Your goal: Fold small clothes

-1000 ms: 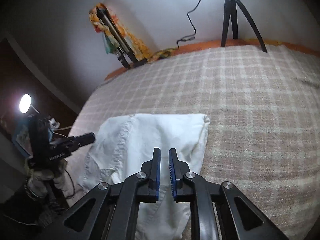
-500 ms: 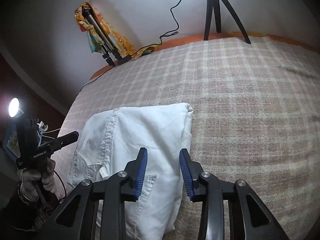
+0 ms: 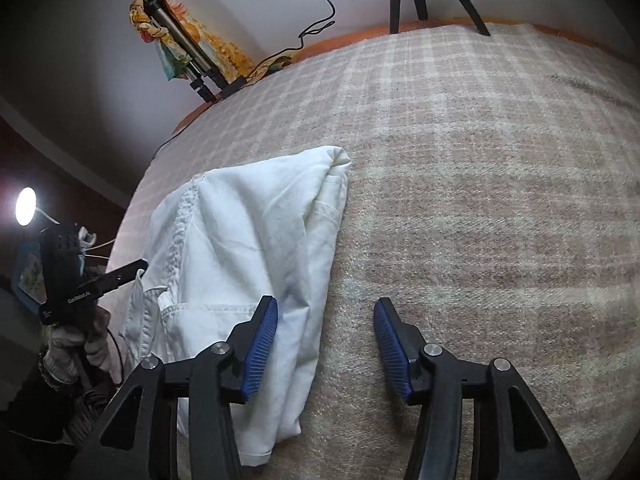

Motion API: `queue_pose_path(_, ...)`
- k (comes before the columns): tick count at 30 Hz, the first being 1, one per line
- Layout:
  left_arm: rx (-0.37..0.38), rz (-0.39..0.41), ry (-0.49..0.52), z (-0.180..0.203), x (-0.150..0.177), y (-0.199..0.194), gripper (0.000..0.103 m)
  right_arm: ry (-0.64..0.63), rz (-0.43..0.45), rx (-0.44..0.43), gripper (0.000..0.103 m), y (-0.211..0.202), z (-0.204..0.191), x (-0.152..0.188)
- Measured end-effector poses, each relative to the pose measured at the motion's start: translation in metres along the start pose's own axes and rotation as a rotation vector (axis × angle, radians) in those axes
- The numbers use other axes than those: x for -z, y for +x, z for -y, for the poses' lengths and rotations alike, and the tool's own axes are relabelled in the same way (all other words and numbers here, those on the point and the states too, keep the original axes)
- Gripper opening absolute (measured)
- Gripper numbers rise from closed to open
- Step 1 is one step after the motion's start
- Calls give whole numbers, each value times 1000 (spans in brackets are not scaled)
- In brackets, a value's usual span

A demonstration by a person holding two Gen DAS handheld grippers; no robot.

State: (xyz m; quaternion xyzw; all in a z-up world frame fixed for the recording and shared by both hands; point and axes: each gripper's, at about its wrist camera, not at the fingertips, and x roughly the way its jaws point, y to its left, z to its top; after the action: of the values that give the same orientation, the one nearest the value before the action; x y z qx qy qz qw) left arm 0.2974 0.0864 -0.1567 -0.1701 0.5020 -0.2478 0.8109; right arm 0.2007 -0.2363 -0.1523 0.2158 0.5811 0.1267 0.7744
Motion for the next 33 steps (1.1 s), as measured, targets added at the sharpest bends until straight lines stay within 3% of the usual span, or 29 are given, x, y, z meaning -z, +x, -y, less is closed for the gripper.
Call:
queue_pose_path(4,122,-3,-79,-5,1,7,36,29,-3,-157,55,10,4,1)
queue_pose_path(8,168,-22,-147,-9,0,17,16,71,6,-252,45,21,8,3)
queue_pose_path(9,164,-16,-156,-8,0,18,14,70,6,-250,30,21,7,2)
queue_pose_path(12,61,9,-43,16,1,13,11,56,-3,-244,19,21,-1,2)
queue_pose_path(15,-42,51,101,46,3,3,10,-6,17,-184,13,12,-16,-1)
queue_pose_path(18,-83,89,189,67,4,-6,10,-35,55,-165,11,-5,-21,-2)
queue_pose_path(24,-84,144,302,104,-3,-18,9,-58,128,-129,10,-36,-27,-8)
queue_pose_path(33,-22,160,395,160,-16,7,9,-67,200,-55,10,-91,1,-14)
